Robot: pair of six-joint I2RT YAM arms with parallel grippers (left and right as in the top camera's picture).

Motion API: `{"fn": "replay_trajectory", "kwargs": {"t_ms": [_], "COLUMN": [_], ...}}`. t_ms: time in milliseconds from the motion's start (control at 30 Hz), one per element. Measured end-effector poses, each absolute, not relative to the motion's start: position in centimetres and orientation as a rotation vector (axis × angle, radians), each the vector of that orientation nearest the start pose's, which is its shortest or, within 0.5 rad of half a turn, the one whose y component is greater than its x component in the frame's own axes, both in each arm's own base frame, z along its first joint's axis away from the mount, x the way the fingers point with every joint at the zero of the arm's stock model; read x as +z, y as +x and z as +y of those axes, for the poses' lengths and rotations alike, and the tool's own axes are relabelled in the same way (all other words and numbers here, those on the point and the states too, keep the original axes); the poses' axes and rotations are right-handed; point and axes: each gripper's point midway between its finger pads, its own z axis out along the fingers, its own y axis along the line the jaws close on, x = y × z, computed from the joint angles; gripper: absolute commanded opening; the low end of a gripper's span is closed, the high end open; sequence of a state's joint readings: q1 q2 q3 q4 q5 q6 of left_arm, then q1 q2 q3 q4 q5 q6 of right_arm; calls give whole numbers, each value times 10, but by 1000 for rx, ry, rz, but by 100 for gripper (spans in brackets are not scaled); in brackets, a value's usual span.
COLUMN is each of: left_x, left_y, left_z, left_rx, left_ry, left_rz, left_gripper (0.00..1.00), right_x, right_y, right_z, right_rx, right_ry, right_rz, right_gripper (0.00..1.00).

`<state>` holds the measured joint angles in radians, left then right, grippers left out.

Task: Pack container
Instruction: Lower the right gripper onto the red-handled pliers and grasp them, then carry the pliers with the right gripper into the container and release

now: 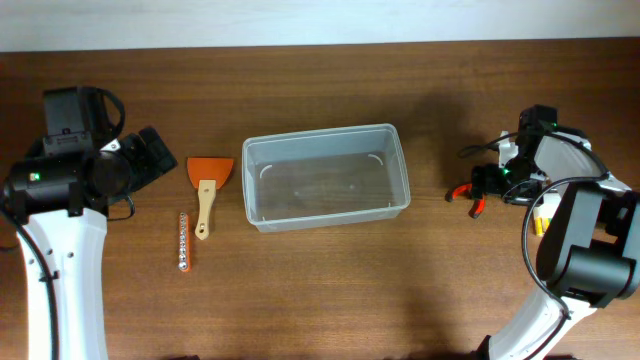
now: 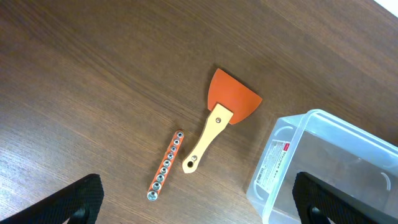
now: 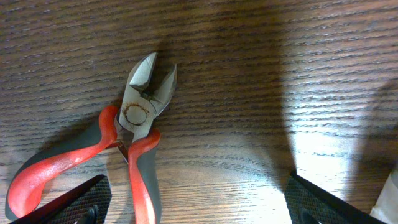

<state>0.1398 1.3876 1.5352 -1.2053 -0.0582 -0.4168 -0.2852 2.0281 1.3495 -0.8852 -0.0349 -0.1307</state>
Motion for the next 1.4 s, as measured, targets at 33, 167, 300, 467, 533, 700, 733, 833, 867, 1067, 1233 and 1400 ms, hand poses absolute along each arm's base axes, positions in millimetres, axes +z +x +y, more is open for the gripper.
{"fn": "replay_trajectory", "kwargs": {"t_ms": [33, 167, 300, 467, 533, 700, 733, 833, 867, 1067, 1233, 1400], "left_x": [255, 255, 255, 255, 255, 255, 255, 255, 255, 255, 254, 254], "left_y": [321, 321, 321, 321, 321, 321, 321, 321, 321, 321, 321, 321], "left_z": [55, 55, 55, 55, 55, 55, 55, 55, 55, 55, 55, 55], "left_rx": [-19, -19, -19, -19, -19, -19, -20, -19, -20, -19, -18, -6], "left_ry": [-741, -741, -741, -741, -741, -741, -741, -741, -741, -741, -739, -696], "left_rz": [2519, 2519, 2519, 2519, 2519, 2519, 2519, 2519, 2519, 2519, 2520, 2534], "left_gripper": [99, 99, 99, 99, 99, 99, 99, 99, 99, 99, 99, 99], "right_x": [-3, -3, -4, -4, -4, -4, -4, -4, -4, -4, -3, -1], "right_y": [353, 351, 350, 348, 347, 346, 346, 346, 346, 346, 348, 345], "right_z": [-98, -100, -101, -101, -101, -101, -101, -101, -101, -101, -100, -97], "right_rx": [44, 28, 17, 10, 10, 11, 11, 12, 11, 12, 20, 47], "right_ry": [242, 244, 245, 248, 252, 267, 267, 270, 269, 273, 288, 293], "right_rz": [3119, 3127, 3131, 3138, 3141, 3143, 3143, 3143, 3143, 3143, 3135, 3156], "right_gripper": [82, 74, 65, 49, 42, 36, 35, 32, 31, 16, 4, 4]}}
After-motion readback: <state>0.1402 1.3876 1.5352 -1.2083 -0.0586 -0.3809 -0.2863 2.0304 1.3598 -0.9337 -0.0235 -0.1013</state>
